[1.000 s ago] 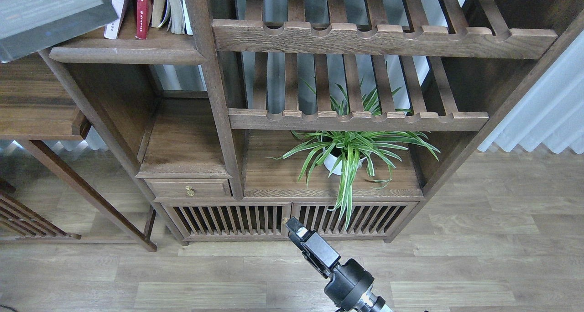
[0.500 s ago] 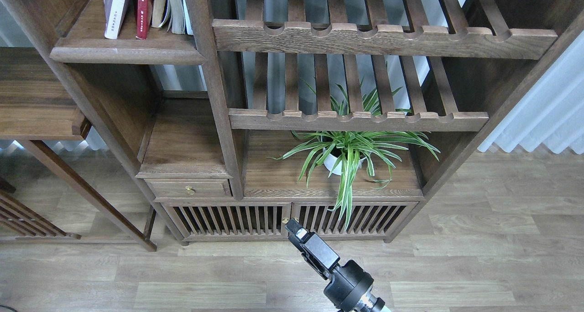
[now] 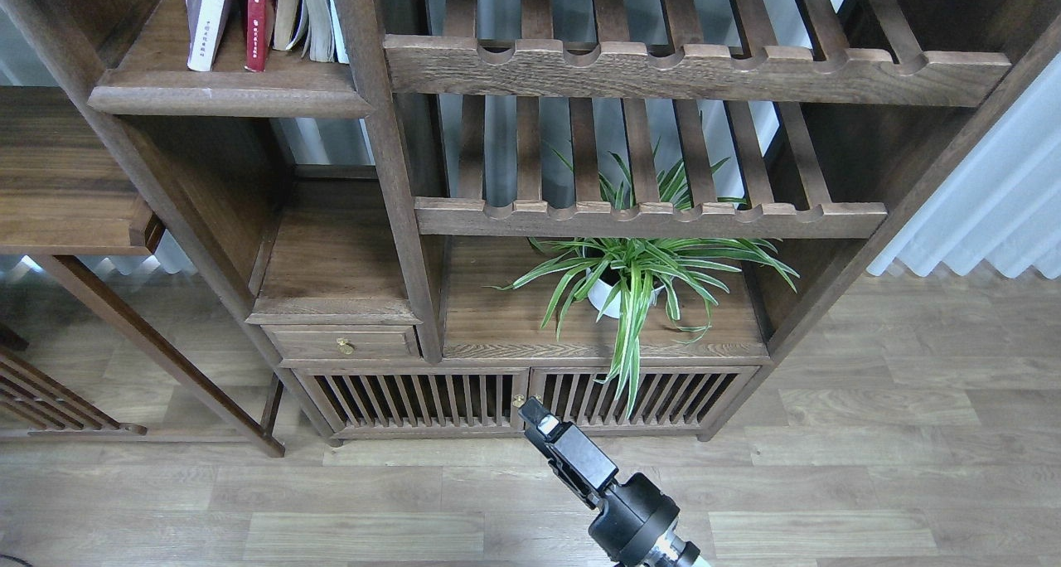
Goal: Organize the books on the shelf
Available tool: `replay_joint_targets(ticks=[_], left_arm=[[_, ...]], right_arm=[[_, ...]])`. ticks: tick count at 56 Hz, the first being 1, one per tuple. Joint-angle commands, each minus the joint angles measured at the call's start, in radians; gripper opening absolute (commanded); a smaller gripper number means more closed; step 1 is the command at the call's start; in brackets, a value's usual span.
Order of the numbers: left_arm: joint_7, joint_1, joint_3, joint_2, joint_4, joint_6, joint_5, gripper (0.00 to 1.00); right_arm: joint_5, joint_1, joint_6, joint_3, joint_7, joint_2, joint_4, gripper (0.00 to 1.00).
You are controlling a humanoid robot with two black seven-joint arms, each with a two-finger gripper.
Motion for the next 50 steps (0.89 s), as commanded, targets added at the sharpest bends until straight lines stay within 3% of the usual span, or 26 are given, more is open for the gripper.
replay_joint_targets(ticks=[1,20,42,50], left_arm=[[0.003,-0.015,-0.005,-0.068,0.062,0.0,0.071,0.1],[0.005,-0.022,-0.016,-0.206,0.108,0.0,0.137,0.1],[-0.001,-0.059,-0.065,-0.329,0.268,0.0,0.192,0.08],[-0.044,-0.058,-0.065,-0.358,0.312,0.0,0.191,0.07]], right_arm=[[0.0,-0.001,0.0,0.0,0.0,0.0,0.002,0.99],[0.0,-0.001,0.0,0.0,0.0,0.0,0.005,0.99],[0.006,0.016,0.0,0.029,0.009,0.0,0.005,0.99],[0.035,0.039,0.0,0.028,0.009,0.0,0.005,0.99]])
